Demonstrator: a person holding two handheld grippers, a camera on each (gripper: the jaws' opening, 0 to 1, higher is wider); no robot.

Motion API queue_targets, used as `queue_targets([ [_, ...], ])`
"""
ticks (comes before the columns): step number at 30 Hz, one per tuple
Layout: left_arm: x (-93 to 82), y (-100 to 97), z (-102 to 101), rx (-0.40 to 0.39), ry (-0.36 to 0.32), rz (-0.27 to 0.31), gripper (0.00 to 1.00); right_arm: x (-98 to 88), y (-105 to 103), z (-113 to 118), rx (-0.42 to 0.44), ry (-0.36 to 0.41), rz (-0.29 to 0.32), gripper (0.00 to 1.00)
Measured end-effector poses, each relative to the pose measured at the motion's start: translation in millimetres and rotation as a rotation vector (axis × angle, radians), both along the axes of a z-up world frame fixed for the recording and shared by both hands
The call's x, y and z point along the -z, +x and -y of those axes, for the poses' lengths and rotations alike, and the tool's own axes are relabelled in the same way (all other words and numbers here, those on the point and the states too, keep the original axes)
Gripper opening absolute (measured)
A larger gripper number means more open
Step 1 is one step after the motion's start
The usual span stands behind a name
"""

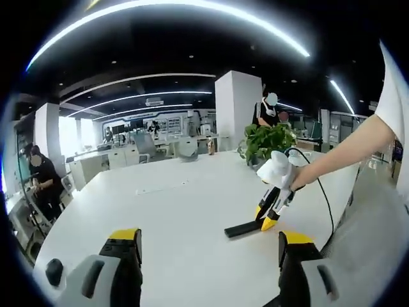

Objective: Press the specified remote control buttons in sequence, fully releasing each button before pressing the next.

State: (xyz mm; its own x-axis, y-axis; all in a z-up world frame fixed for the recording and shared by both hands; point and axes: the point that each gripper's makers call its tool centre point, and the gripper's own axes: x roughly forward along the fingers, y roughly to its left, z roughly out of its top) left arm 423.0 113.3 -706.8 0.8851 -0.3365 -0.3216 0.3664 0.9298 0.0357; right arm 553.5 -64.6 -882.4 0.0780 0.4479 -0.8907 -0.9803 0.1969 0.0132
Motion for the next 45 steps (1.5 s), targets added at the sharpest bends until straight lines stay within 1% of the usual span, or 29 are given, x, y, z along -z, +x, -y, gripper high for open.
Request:
queue_targets([
  [7,1.5,0.2,-0.5,-0.002,-0.008,-0.011,0.91,0.7,10.7,1.3,0.000,0.001,-0.005,0.24],
  [25,3.9,0.6,-1.0,0.000,0.004,-0.022,0.90,0.9,29.5,2.0,0.014,-0.003,0.003,0.25],
  [32,4.7,0.3,-0.3,0.004,0.006,-0.026,0.90,0.3,29.9,1.6,0.023,0.008,0.010,0.25],
  [35,4.4,0.4,-0.8,0.002,0.006,-0.024,0.90,-0.4,29.2,2.4,0.048,0.032,0.020,0.25],
  [37,4.2,0.6,-1.3,0.000,0.005,-0.024,0.90,-0.6,29.4,2.8,0.069,0.055,0.023,0.25],
  [39,4.0,0.6,-1.4,-0.001,0.003,-0.024,0.90,-1.8,29.1,2.2,0.105,0.096,0.031,0.25],
  [42,4.1,0.5,-1.5,-0.001,0.004,-0.024,0.89,-1.5,30.3,2.6,0.138,0.125,0.042,0.26],
  [43,4.2,0.5,-1.5,-0.002,0.004,-0.025,0.89,-1.7,31.2,2.4,0.158,0.134,0.043,0.26],
  [44,4.3,0.5,-1.6,-0.002,0.004,-0.025,0.89,-1.6,32.0,2.2,0.217,0.148,0.034,0.27],
  [45,4.3,0.5,-1.6,-0.002,0.003,-0.025,0.89,-1.9,33.5,1.7,0.225,0.154,0.039,0.29],
])
